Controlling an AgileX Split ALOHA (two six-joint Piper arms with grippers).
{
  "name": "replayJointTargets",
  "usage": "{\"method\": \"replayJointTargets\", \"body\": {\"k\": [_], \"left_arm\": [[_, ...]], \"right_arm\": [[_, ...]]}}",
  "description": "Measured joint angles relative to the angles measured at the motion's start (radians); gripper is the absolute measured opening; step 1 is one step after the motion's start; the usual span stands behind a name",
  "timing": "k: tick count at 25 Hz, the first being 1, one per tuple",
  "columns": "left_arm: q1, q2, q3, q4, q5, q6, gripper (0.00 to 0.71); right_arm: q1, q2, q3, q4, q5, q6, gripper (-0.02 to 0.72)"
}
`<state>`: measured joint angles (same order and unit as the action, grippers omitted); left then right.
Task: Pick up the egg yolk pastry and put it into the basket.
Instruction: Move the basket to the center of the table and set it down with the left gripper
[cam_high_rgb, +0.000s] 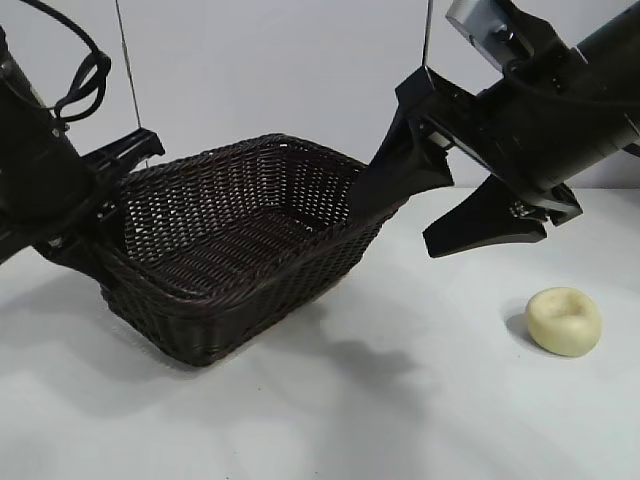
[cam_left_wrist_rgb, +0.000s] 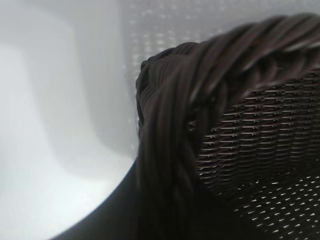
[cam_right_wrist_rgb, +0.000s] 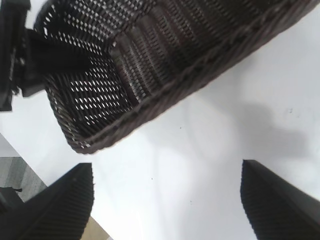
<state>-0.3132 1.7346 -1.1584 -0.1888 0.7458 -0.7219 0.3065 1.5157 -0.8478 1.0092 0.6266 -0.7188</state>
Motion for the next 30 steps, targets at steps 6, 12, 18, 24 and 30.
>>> {"method": "replayJointTargets", "body": {"k": [6,12,18,24,30], "left_arm": [[0.007,0.002,-0.040,-0.015,0.046,0.158,0.097],[0.007,0.051,-0.092,-0.025,0.132,0.286,0.097],[0.007,0.131,-0.187,-0.057,0.221,0.453,0.097],[0.007,0.158,-0.205,-0.069,0.245,0.541,0.097],[0.007,0.158,-0.207,-0.072,0.243,0.568,0.097]], "right_arm": [[0.000,0.000,0.000,0.000,0.000,0.000,0.579],[0.000,0.000,0.000,0.000,0.003,0.000,0.579],[0.000,0.000,0.000,0.000,0.004,0.000,0.579],[0.000,0.000,0.000,0.000,0.007,0.001,0.579],[0.000,0.000,0.000,0.000,0.007,0.003,0.579]]}}
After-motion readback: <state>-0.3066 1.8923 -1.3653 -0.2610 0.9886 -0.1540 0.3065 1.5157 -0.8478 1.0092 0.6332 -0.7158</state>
